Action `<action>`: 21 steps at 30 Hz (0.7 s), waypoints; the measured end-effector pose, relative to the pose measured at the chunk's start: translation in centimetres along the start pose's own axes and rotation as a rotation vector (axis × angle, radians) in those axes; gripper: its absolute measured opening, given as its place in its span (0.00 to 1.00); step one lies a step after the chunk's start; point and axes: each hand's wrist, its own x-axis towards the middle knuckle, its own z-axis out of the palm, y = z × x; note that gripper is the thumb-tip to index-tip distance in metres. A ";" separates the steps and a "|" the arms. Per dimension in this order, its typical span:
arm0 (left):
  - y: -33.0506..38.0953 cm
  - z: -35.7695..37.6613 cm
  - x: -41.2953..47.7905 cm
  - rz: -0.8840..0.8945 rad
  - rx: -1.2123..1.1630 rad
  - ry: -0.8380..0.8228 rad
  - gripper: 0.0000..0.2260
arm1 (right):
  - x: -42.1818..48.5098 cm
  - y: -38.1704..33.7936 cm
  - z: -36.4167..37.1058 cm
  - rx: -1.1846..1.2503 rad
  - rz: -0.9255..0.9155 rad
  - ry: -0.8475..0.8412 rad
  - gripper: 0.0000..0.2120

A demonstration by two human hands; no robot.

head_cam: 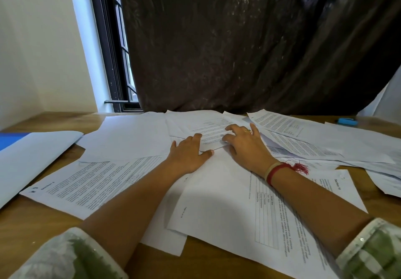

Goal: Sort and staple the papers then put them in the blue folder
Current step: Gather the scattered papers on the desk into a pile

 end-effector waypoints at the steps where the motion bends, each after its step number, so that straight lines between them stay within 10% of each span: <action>1: 0.0 -0.1 0.0 0.001 -0.003 0.002 0.30 | -0.1 0.0 -0.1 -0.015 -0.008 0.002 0.14; 21: 0.4 -1.1 -0.4 0.118 -0.030 0.317 0.20 | -0.7 -0.1 -2.8 0.059 -0.139 0.525 0.11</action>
